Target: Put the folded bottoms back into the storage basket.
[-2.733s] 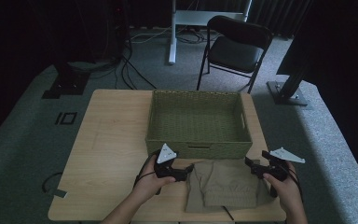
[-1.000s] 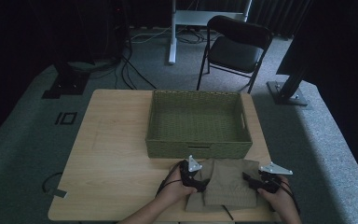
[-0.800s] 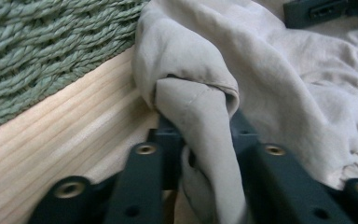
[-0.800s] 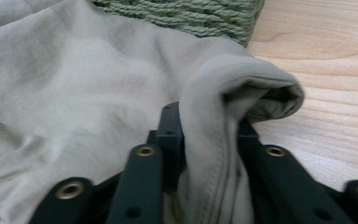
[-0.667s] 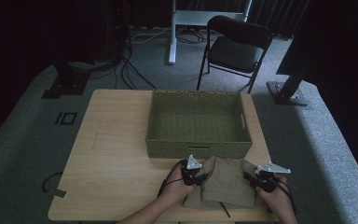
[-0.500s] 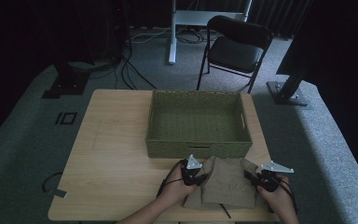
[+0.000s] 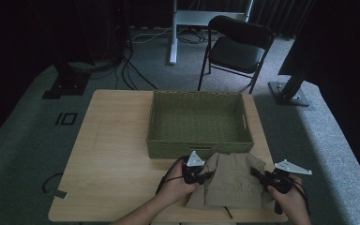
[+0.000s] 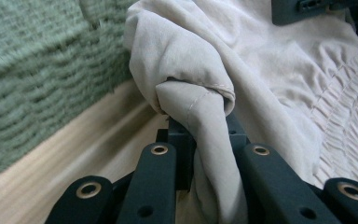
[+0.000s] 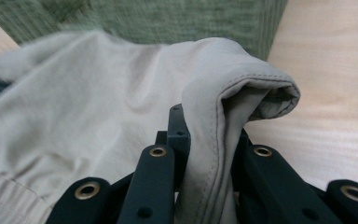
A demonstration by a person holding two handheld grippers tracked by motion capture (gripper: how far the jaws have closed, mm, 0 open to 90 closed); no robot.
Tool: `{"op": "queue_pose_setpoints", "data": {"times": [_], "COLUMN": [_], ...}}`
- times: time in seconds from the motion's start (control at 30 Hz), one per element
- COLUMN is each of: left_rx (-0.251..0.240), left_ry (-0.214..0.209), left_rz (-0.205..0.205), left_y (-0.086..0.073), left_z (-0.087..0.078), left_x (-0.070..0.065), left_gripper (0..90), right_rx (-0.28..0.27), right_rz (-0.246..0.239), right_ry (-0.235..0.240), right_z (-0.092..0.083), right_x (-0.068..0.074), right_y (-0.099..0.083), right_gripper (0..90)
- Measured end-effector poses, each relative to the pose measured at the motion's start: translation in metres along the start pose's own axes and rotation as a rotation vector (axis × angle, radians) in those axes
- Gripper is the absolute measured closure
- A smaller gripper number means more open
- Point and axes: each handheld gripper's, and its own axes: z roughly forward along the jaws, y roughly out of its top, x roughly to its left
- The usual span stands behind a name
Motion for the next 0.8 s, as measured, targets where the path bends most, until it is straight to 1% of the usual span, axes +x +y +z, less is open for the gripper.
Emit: {"op": "queue_pose_setpoints", "data": {"times": [0.03,0.1,0.13,0.17,0.2,0.33,0.4,0.43,0.47,0.5,0.53,0.57,0.6,0.63,0.7,0.8], "left_rx": [0.000,-0.010,-0.020,-0.020,-0.031,-0.045,-0.055,-0.054,-0.060,-0.063,-0.064,-0.068,-0.076,-0.076,-0.091,-0.106], "left_ry": [0.000,-0.006,-0.010,-0.010,-0.014,-0.015,-0.015,-0.014,-0.015,-0.011,-0.009,-0.007,-0.003,-0.003,0.008,0.010], "left_rz": [0.000,0.006,0.013,0.013,0.008,0.018,0.014,0.022,0.018,0.022,0.028,0.030,0.034,0.034,0.044,0.048], "left_y": [0.000,0.005,0.010,0.010,0.012,0.021,0.026,0.029,0.031,0.034,0.037,0.040,0.046,0.046,0.051,0.058], "left_z": [0.000,-0.006,-0.011,-0.011,-0.014,-0.024,-0.030,-0.033,-0.036,-0.039,-0.042,-0.045,-0.050,-0.050,-0.055,-0.061], "left_x": [0.000,-0.001,0.000,0.000,0.000,0.001,0.003,0.004,0.005,0.006,0.007,0.008,0.010,0.010,0.011,0.014], "left_gripper": [81.3,81.3,81.3,81.3,81.3,81.3,81.3,81.3,81.3,81.3,81.3,81.3,81.3,81.2,81.2,81.2], "right_rx": [0.000,-0.012,-0.028,-0.028,-0.033,-0.064,-0.081,-0.081,-0.084,-0.086,-0.096,-0.096,-0.107,-0.107,-0.116,-0.130], "right_rz": [0.000,-0.005,-0.002,-0.002,-0.006,-0.016,-0.026,-0.026,-0.028,-0.031,-0.038,-0.038,-0.043,-0.043,-0.052,-0.058], "right_ry": [0.000,0.006,0.021,0.021,0.025,0.036,0.052,0.052,0.059,0.062,0.073,0.073,0.078,0.078,0.080,0.087], "right_z": [0.000,-0.005,-0.009,-0.009,-0.012,-0.018,-0.021,-0.021,-0.022,-0.022,-0.023,-0.023,-0.023,-0.023,-0.023,-0.023], "right_x": [0.000,0.003,0.005,0.005,0.006,0.012,0.016,0.016,0.017,0.019,0.021,0.021,0.024,0.024,0.026,0.028], "right_y": [0.000,0.005,0.010,0.010,0.013,0.024,0.033,0.033,0.036,0.039,0.046,0.046,0.053,0.053,0.060,0.070], "right_gripper": [79.4,79.4,79.4,79.4,79.4,79.5,79.5,79.5,79.5,79.5,79.5,79.5,79.5,79.5,79.6,79.6]}}
